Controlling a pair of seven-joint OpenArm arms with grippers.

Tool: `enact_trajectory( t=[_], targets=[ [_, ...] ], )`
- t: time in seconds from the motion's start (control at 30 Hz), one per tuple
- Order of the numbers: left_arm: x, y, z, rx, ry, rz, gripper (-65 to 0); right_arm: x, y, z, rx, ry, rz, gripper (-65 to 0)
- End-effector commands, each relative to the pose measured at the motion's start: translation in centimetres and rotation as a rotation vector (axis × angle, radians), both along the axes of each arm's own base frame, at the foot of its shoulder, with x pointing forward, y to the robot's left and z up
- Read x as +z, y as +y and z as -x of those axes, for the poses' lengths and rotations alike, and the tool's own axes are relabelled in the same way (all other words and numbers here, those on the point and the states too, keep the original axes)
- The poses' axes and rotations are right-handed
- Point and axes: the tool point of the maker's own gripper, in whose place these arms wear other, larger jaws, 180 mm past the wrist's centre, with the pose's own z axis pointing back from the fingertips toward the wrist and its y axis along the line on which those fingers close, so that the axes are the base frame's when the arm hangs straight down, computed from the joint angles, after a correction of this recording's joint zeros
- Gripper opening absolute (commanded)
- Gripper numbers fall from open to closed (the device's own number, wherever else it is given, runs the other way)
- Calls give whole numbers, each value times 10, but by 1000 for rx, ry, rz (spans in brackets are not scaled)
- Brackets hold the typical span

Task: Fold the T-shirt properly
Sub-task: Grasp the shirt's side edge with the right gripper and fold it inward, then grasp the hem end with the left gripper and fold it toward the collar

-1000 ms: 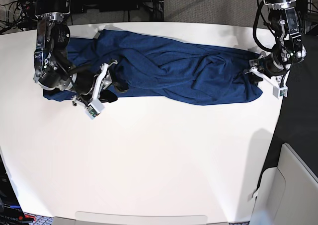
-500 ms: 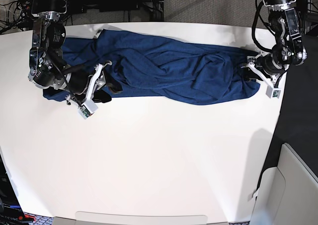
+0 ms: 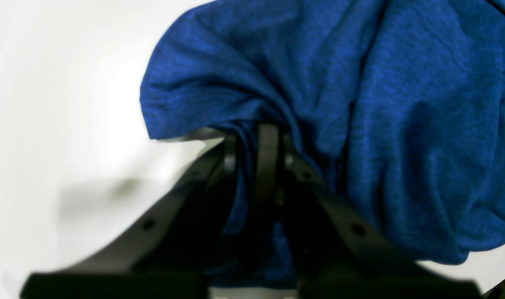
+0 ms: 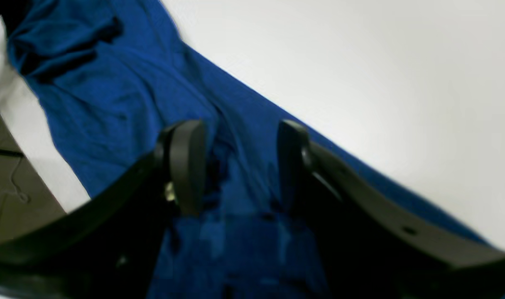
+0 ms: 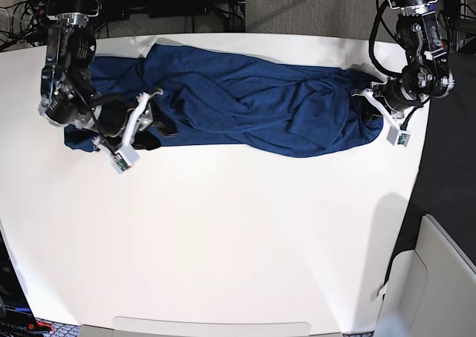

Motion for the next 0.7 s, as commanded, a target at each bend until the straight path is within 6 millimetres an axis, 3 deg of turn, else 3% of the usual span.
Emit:
enact_trajectory(
  t=[0.0, 0.13, 0.27, 0.37, 0.53, 0.67],
  targets=[
    [-2, 9, 8, -10, 46, -41, -649, 17, -5, -7, -9, -58, -15, -371],
    [7, 36, 7, 66, 23, -58, -649, 16, -29, -6, -80, -58, -3, -371],
    [31, 40, -2, 62, -51, -93, -649, 15, -50, -3, -125, -54, 21, -371],
    [55, 29, -9, 21, -116, -124, -649, 14, -66, 0, -159, -49, 42, -371],
    [83, -7, -11, -24, -196, -114, -649, 15, -82, 3, -206, -50, 51, -371],
    [92, -44, -10, -71, -216, -73, -649, 15, -84, 3, -211, -49, 52, -371]
  ],
)
